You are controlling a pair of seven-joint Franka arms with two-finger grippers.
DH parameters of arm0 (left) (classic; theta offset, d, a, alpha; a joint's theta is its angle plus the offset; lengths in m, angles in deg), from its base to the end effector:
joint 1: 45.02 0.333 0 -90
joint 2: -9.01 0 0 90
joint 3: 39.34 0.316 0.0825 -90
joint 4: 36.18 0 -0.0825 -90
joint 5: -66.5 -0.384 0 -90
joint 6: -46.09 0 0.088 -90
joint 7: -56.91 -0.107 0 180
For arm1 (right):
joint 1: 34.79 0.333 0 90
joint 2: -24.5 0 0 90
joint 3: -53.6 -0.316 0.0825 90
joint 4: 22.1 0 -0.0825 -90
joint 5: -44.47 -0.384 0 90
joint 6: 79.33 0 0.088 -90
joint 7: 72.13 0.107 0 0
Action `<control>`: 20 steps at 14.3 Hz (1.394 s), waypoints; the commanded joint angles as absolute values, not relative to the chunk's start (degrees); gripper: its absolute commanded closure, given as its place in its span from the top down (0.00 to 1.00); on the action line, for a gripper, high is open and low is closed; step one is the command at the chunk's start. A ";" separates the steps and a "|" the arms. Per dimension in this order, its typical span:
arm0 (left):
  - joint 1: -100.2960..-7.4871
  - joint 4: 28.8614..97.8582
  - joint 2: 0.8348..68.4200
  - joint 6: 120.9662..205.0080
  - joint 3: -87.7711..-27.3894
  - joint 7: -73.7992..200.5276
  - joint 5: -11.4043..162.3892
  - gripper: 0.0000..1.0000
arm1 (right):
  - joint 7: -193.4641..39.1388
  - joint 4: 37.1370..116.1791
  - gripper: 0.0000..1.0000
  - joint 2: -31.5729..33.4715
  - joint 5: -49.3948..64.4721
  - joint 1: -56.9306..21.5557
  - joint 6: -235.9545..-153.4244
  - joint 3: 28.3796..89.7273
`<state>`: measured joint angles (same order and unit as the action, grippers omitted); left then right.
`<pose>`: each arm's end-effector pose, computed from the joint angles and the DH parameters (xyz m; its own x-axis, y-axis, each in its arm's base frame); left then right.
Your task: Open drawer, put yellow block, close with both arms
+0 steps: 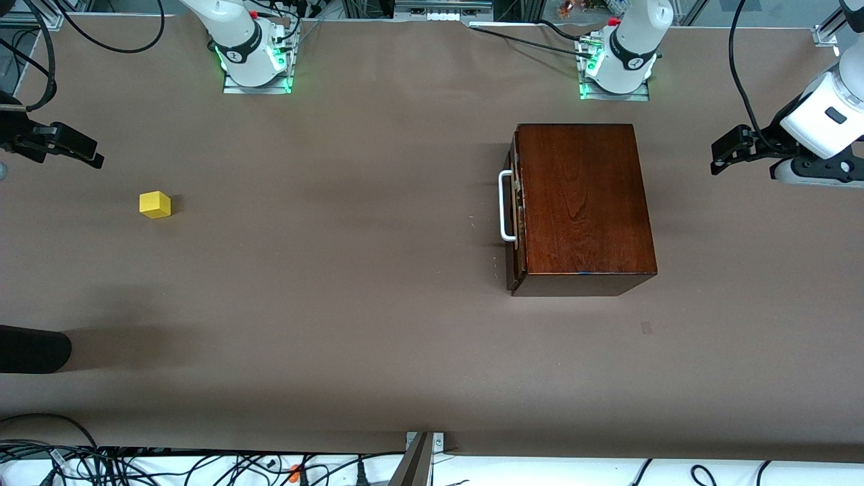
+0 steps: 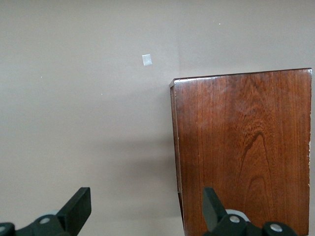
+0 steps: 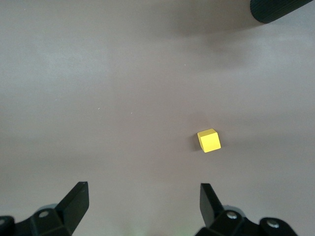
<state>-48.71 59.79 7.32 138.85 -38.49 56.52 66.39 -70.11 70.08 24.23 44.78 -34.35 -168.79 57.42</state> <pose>0.5467 -0.0268 0.5956 0.9981 -0.0564 -0.0265 -0.0565 -0.9984 -0.0013 0.5525 -0.0331 0.6032 0.9942 -0.0941 -0.0519 -0.0938 -0.9956 0.0076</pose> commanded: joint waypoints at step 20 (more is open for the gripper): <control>-49.41 57.16 8.39 137.58 -38.38 55.51 65.62 1.00 | -69.76 70.36 1.00 24.77 44.03 -33.82 -168.89 57.91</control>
